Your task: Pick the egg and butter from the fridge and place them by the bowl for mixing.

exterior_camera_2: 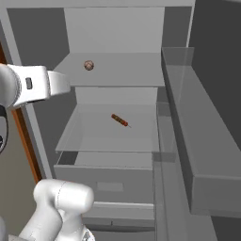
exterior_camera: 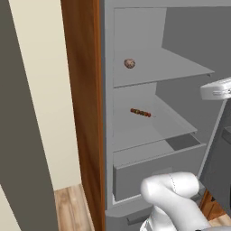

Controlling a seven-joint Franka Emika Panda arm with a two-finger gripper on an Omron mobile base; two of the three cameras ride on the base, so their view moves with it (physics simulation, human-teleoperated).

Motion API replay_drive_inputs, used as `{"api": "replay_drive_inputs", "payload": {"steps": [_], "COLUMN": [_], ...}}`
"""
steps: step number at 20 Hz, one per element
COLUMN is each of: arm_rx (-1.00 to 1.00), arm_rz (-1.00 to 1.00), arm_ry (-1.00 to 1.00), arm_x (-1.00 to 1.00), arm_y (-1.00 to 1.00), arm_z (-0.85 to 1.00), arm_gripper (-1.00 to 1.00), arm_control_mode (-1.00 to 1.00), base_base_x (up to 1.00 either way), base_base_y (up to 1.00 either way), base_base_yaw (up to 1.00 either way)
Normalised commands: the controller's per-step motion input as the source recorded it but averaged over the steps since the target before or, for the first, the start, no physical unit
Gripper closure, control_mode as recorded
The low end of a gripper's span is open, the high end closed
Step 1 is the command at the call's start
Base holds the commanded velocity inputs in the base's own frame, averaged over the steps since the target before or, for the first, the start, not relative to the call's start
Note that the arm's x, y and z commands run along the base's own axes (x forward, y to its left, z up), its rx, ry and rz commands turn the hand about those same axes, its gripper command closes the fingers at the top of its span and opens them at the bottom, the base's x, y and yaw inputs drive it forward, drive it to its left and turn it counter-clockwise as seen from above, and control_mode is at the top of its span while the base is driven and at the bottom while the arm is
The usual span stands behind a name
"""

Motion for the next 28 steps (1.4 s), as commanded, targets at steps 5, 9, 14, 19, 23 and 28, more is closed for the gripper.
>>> {"api": "replay_drive_inputs", "payload": {"steps": [5, 9, 14, 19, 23, 28], "arm_rx": [0.23, 0.0, 0.0, 0.0, 0.0, 0.0], "arm_rz": [-0.14, 0.0, 0.0, 0.03, 0.04, 0.08], "arm_ry": [-0.03, 0.02, 0.0, -0.01, -0.02, -0.01], "arm_x": [0.0, 0.14, 0.46, 0.74, 0.72, 0.65], "arm_y": [0.0, 0.0, 0.03, 0.22, 0.29, 0.21], "arm_z": [-0.02, 0.0, 0.0, 0.0, 0.0, -0.05], "arm_gripper": [-1.0, -1.0, -1.0, -1.0, -1.0, -1.0], "arm_control_mode": [-1.0, -1.0, -1.0, -1.0, -1.0, -1.0], "base_base_x": [0.0, 0.0, 0.0, 0.0, 0.0, 0.0], "base_base_y": [0.0, 0.0, 0.0, 0.0, 0.0, 0.0], "base_base_yaw": [0.0, 0.0, 0.0, 0.0, 0.0, 0.0]}}
